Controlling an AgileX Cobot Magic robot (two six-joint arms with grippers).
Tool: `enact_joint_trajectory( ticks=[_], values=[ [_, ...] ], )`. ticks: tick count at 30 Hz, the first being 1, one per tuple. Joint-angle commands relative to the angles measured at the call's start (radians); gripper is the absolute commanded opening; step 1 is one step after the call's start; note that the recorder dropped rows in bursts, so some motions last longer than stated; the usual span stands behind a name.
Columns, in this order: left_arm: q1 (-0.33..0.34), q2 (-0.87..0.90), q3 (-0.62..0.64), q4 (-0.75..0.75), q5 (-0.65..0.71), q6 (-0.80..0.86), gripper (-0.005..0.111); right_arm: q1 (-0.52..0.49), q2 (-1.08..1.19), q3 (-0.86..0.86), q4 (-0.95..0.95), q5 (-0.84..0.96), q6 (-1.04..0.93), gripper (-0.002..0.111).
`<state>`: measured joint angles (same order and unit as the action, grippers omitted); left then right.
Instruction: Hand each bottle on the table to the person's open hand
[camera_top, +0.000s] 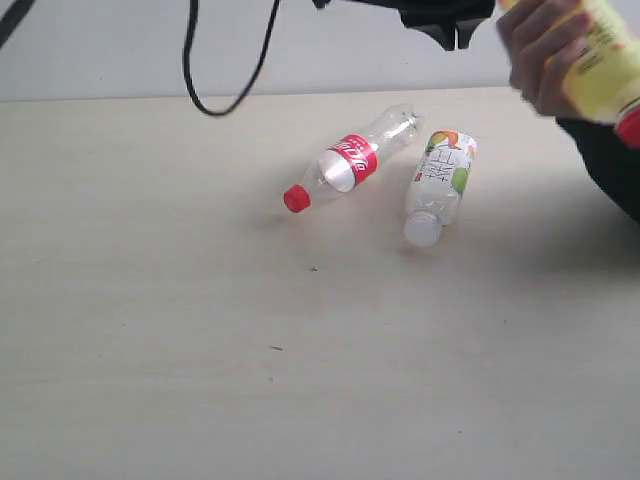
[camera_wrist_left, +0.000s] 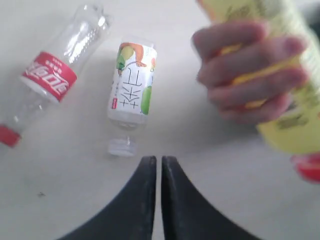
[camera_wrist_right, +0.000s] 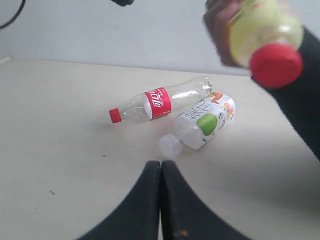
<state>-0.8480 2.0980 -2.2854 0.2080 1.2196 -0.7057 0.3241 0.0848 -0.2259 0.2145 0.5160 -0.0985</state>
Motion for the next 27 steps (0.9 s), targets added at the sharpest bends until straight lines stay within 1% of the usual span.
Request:
enact_joint_trajectory(
  ticks=[1, 3, 7, 9, 12, 16, 19, 22, 27],
  values=[
    [-0.026, -0.048, 0.08, 0.045, 0.001, 0.096, 0.006, 0.001, -0.004, 0.002, 0.0, -0.004, -0.002, 0.0],
    [-0.039, -0.065, 0.163, 0.118, 0.001, 0.062, 0.006, 0.001, -0.004, 0.002, 0.0, -0.004, -0.002, 0.0],
    [-0.069, -0.103, 0.351, 0.35, 0.001, -0.09, 0.006, 0.001, -0.004, 0.002, 0.0, -0.004, -0.002, 0.0],
    [-0.078, -0.123, 0.421, 0.428, 0.001, -0.169, 0.006, 0.001, -0.004, 0.002, 0.0, -0.004, -0.002, 0.0],
    [-0.093, -0.153, 0.516, 0.497, 0.001, -0.218, 0.006, 0.001, -0.004, 0.002, 0.0, -0.004, -0.002, 0.0],
    [-0.124, -0.168, 0.624, 0.517, 0.001, -0.236, 0.006, 0.001, -0.004, 0.002, 0.0, -0.004, -0.002, 0.0],
    [-0.15, -0.165, 0.675, 0.503, 0.001, -0.236, 0.006, 0.001, -0.004, 0.002, 0.0, -0.004, -0.002, 0.0],
    [-0.166, -0.153, 0.697, 0.49, 0.001, -0.236, 0.006, 0.001, -0.004, 0.002, 0.0, -0.004, -0.002, 0.0],
    [-0.168, -0.11, 0.697, 0.437, 0.001, -0.236, 0.006, 0.001, -0.004, 0.002, 0.0, -0.004, -0.002, 0.0]
  ],
)
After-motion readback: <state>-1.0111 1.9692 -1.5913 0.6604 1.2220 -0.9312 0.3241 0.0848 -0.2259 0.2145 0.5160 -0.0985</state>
